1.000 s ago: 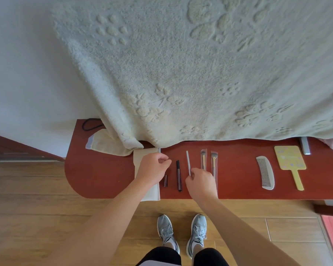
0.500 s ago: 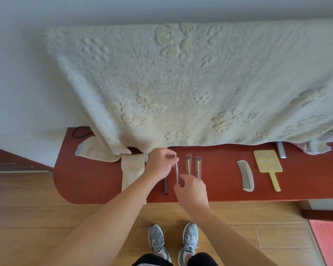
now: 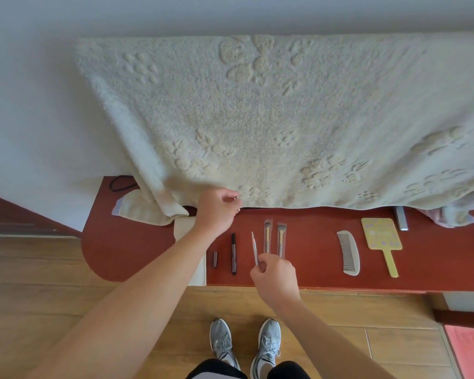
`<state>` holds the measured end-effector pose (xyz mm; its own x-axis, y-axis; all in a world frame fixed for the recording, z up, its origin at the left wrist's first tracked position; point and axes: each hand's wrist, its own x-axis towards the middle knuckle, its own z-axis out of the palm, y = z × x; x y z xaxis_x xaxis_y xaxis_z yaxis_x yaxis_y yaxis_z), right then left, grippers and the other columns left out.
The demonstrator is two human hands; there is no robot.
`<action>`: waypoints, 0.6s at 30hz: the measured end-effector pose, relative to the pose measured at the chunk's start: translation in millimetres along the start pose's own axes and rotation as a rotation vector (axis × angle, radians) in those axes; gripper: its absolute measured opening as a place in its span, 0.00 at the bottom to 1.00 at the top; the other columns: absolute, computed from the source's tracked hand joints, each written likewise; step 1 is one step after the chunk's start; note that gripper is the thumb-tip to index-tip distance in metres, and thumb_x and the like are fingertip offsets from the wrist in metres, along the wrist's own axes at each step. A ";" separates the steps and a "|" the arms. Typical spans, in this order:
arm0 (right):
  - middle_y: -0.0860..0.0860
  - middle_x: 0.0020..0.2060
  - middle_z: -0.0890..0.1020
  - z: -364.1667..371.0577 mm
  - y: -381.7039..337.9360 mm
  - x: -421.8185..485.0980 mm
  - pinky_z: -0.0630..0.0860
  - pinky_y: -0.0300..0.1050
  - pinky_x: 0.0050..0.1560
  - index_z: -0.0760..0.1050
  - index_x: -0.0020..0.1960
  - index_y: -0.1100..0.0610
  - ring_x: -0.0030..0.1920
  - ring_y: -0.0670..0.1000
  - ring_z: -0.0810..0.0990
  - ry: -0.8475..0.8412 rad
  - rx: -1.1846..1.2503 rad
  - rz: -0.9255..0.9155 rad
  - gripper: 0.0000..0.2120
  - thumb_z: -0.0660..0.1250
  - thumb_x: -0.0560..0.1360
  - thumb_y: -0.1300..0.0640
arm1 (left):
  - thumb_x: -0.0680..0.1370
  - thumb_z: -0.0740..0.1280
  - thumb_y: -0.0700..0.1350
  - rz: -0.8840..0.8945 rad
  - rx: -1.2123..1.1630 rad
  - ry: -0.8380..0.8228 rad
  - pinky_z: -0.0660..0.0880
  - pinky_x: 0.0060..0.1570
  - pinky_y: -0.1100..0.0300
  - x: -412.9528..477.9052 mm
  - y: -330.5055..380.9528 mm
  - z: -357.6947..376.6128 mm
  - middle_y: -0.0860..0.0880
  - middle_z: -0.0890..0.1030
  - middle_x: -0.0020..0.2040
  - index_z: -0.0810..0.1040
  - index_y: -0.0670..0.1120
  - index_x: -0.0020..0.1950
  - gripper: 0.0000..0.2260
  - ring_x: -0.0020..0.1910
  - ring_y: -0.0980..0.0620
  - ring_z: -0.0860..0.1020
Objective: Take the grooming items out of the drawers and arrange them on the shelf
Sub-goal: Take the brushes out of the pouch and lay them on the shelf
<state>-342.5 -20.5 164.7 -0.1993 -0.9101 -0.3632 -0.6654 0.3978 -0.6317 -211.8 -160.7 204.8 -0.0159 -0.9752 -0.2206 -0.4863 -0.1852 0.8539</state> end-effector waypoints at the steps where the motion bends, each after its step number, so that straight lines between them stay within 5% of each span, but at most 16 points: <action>1: 0.48 0.25 0.71 -0.9 0.2 2.6 0.65 0.35 0.25 0.70 0.32 0.56 0.25 0.45 0.64 0.003 0.009 0.007 0.10 0.63 0.72 0.61 | 0.76 0.72 0.41 0.001 0.017 -0.007 0.81 0.48 0.57 -2.2 -1.4 -0.9 0.49 0.85 0.39 0.84 0.43 0.55 0.09 0.38 0.55 0.83; 6: 0.49 0.26 0.74 -4.7 -5.1 11.8 0.65 0.34 0.25 0.72 0.33 0.55 0.26 0.46 0.68 0.030 -0.007 0.012 0.11 0.63 0.74 0.59 | 0.75 0.72 0.44 -0.041 0.116 0.015 0.80 0.50 0.58 -16.9 -26.2 -2.0 0.53 0.85 0.38 0.85 0.45 0.55 0.09 0.39 0.56 0.83; 11: 0.46 0.29 0.77 -3.7 -7.9 20.7 0.70 0.32 0.29 0.75 0.37 0.54 0.28 0.44 0.74 0.006 -0.035 0.026 0.10 0.63 0.77 0.58 | 0.76 0.72 0.45 -0.077 0.265 0.032 0.69 0.38 0.71 -20.9 -44.3 -10.8 0.53 0.85 0.43 0.85 0.48 0.55 0.08 0.42 0.58 0.81; 15: 0.45 0.32 0.79 1.4 -12.4 30.8 0.70 0.32 0.29 0.77 0.41 0.52 0.31 0.44 0.78 -0.003 -0.045 0.044 0.08 0.63 0.78 0.56 | 0.76 0.73 0.44 -0.059 0.362 0.011 0.70 0.40 0.68 -16.2 -57.0 -10.8 0.50 0.85 0.48 0.85 0.46 0.56 0.09 0.43 0.56 0.79; 18: 0.45 0.32 0.78 5.5 -12.0 38.8 0.73 0.35 0.30 0.76 0.41 0.53 0.31 0.44 0.78 -0.002 -0.062 0.054 0.07 0.63 0.77 0.56 | 0.76 0.73 0.44 -0.042 0.396 0.002 0.65 0.36 0.73 -14.4 -68.1 -7.8 0.54 0.81 0.43 0.84 0.46 0.55 0.09 0.40 0.57 0.77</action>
<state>-338.3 -60.0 154.4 -0.2346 -0.8875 -0.3965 -0.6974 0.4379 -0.5674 -171.6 -134.9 153.5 0.0131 -0.9681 -0.2502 -0.7857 -0.1648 0.5962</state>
